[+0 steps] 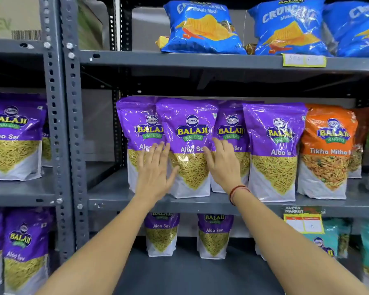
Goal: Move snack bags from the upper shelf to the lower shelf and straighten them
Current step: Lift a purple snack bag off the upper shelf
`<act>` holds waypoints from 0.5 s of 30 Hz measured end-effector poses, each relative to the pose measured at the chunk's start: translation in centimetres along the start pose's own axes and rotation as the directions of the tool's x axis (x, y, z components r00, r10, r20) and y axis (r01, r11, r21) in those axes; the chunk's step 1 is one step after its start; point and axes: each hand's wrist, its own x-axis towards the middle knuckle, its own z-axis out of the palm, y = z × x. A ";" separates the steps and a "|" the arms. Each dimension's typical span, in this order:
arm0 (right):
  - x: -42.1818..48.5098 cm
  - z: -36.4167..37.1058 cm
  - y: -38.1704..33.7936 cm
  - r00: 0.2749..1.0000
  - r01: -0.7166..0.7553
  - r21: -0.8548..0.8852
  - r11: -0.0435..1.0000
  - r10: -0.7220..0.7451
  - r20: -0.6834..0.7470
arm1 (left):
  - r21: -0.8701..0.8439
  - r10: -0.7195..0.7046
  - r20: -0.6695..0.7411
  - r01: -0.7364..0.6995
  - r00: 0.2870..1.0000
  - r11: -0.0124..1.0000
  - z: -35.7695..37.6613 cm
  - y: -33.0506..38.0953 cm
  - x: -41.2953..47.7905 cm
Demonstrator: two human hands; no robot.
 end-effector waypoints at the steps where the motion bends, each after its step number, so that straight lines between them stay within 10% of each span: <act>1: -0.6 0.5 0.4 0.998 -0.056 0.048 0.997 0.056 -0.008 | -0.045 -0.008 0.019 0.009 1.000 0.999 0.1 0.2 -1.0; 8: -4.2 1.7 0.0 0.897 -0.438 0.321 0.840 0.387 0.213 | -0.495 -0.221 0.313 0.357 0.924 0.792 1.3 2.1 -4.7; 15: -6.2 1.2 -1.8 0.854 -0.511 0.521 0.683 0.475 0.214 | -0.537 -0.370 0.391 0.535 0.843 0.652 1.6 2.4 -4.8</act>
